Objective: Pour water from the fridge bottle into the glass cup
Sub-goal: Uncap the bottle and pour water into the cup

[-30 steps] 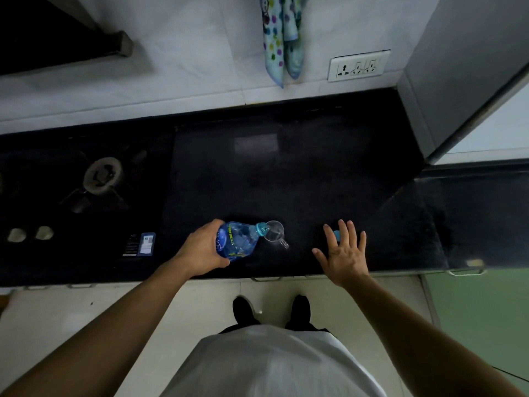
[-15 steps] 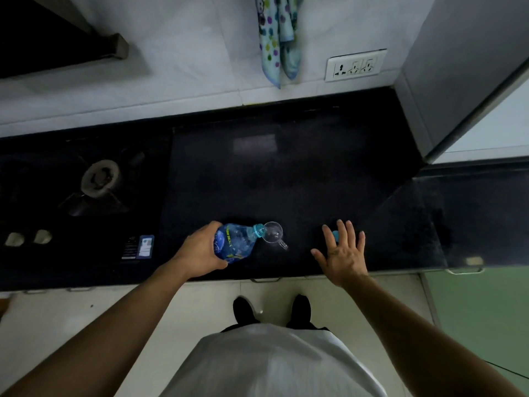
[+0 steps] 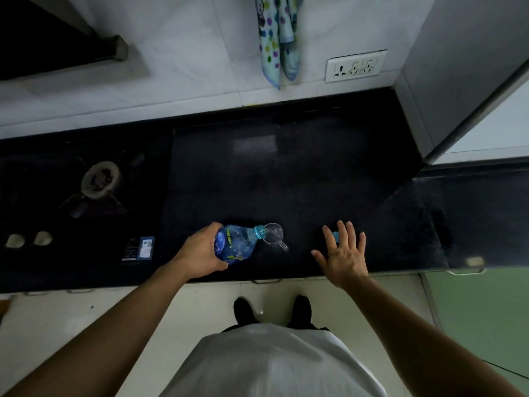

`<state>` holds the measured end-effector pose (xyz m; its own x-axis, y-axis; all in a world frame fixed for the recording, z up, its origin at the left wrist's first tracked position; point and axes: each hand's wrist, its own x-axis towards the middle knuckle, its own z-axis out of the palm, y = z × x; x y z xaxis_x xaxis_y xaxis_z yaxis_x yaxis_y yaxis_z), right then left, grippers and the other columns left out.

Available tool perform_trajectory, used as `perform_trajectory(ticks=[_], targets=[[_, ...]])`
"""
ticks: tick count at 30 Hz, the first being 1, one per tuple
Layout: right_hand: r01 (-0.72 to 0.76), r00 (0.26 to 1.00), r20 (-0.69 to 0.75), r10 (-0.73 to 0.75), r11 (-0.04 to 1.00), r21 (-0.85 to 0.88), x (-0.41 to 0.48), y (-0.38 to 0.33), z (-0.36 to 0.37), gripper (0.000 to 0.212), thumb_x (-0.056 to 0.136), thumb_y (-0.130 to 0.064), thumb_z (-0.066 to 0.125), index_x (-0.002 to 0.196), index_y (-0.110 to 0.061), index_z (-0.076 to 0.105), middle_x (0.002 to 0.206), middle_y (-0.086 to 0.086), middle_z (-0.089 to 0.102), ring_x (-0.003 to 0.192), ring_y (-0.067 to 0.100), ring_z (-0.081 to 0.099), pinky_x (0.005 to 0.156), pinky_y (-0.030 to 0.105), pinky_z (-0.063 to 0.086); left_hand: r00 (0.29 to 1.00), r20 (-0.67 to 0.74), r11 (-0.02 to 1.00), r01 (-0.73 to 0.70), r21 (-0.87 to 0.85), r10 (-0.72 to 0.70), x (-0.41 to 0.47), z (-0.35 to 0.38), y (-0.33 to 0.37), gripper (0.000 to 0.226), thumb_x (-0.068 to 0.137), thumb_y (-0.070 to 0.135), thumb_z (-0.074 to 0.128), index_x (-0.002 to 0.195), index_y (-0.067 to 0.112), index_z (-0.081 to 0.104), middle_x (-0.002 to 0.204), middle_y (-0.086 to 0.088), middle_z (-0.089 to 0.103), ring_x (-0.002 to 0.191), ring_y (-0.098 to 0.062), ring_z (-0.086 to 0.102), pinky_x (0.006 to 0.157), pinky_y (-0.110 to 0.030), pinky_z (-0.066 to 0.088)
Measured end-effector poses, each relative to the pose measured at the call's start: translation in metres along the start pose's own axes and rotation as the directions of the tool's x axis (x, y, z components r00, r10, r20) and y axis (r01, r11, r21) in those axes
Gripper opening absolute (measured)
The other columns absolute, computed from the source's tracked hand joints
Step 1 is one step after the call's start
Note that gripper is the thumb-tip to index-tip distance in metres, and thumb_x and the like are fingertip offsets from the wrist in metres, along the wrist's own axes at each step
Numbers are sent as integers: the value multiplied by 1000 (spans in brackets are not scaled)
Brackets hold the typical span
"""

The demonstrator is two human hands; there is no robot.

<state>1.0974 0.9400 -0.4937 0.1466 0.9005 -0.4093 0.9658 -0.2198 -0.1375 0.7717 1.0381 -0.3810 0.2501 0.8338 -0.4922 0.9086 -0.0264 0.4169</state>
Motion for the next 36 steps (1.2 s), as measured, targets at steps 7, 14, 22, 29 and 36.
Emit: perform_trajectory(ticks=[7, 14, 22, 29, 36], targets=[[-4, 1000, 7, 4, 1000, -5, 0, 0, -1, 79, 94, -70, 13, 158, -26, 2, 166, 17, -3, 151, 36, -13, 118, 58, -10, 1000, 2, 1000, -7, 20, 7, 2, 1, 0, 71, 56, 20, 89, 117, 26, 54, 106, 9, 62, 95, -12, 63, 85, -30, 55], [-2, 1000, -8, 2, 1000, -4, 0, 1, 1, 83, 90, -73, 5, 158, -26, 5, 165, 18, -1, 152, 37, -11, 118, 59, -8, 1000, 9, 1000, -4, 22, 4, 3, 2, -3, 71, 56, 22, 89, 115, 29, 52, 106, 9, 61, 97, -12, 62, 84, -26, 51], [-3, 1000, 13, 4, 1000, -19, 0, 0, -1, 81, 91, -71, 8, 158, -25, 1, 165, 18, -4, 151, 36, -14, 118, 58, -10, 1000, 6, 1000, 0, 28, -1, 3, 3, -3, 72, 57, 22, 90, 118, 29, 51, 105, 11, 57, 97, -11, 60, 81, -22, 45], [-3, 1000, 9, 4, 1000, -14, -2, -1, -2, 80, 92, -70, 10, 158, -25, 2, 165, 18, -3, 151, 37, -13, 118, 59, -9, 1000, 2, 999, -4, 33, 4, 3, 3, -3, 72, 56, 23, 89, 118, 28, 51, 104, 11, 58, 97, -12, 61, 82, -23, 47], [-1, 1000, 13, 1, 1000, -10, -1, 0, -3, 79, 93, -70, 11, 158, -26, 1, 166, 17, -5, 151, 36, -15, 116, 56, -13, 1000, 0, 999, -7, 32, 7, 1, 2, -1, 71, 56, 22, 88, 117, 28, 52, 106, 8, 60, 96, -13, 62, 82, -23, 49]])
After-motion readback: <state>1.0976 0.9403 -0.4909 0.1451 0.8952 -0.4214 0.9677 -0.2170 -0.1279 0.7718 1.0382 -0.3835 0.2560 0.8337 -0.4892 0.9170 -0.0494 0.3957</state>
